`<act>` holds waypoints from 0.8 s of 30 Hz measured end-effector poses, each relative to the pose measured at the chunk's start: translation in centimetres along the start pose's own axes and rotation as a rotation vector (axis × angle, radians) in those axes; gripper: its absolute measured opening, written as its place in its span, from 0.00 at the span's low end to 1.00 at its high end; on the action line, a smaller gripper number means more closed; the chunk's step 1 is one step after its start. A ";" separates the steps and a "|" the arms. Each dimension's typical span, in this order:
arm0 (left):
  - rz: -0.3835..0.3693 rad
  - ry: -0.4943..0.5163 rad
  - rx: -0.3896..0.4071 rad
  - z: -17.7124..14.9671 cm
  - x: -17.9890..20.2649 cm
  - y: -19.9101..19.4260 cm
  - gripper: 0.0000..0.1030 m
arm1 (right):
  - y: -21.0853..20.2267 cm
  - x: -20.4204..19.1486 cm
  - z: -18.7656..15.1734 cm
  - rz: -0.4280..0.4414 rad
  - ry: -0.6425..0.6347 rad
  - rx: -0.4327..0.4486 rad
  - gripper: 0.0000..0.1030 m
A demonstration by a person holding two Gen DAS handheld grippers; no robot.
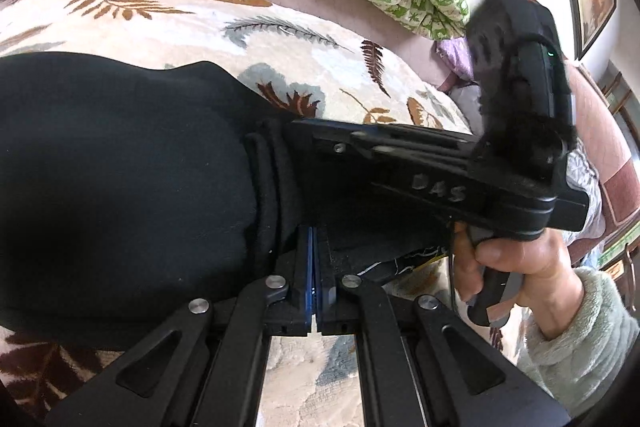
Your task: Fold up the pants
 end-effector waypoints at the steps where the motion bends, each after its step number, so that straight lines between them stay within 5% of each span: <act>1: 0.005 0.005 -0.002 0.0 0.1 0.0 0.01 | -0.6 0.1 0.0 -0.005 0.010 0.012 0.17; 3: 0.016 0.016 -0.002 -0.1 0.2 -0.1 0.01 | -3.0 0.3 0.0 0.011 0.038 0.062 0.26; 9: 0.020 0.017 -0.004 -0.1 0.2 0.0 0.01 | -7.6 0.8 -4.0 -0.023 0.048 0.061 0.29; 16: 0.035 0.028 -0.009 -0.1 0.3 0.2 0.01 | -4.2 2.6 -9.9 -0.057 0.107 0.014 0.27; 22: -0.005 0.017 0.022 -0.3 0.6 -1.2 0.01 | -5.4 2.2 -9.7 -0.077 0.111 0.033 0.28; 24: -0.024 0.001 0.064 -0.6 0.2 -3.0 0.05 | -7.2 1.7 -8.7 -0.058 0.115 0.066 0.38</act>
Point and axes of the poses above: each gripper's, at about its wrist camera, not at the fingertips, and y roughly the way its jaws point, x to its right, z to its top, the point moved 7 cm from there along y, roughly the way its jaws point, and after that the axes turned 13 degrees about -x, right-handed, at the moved point
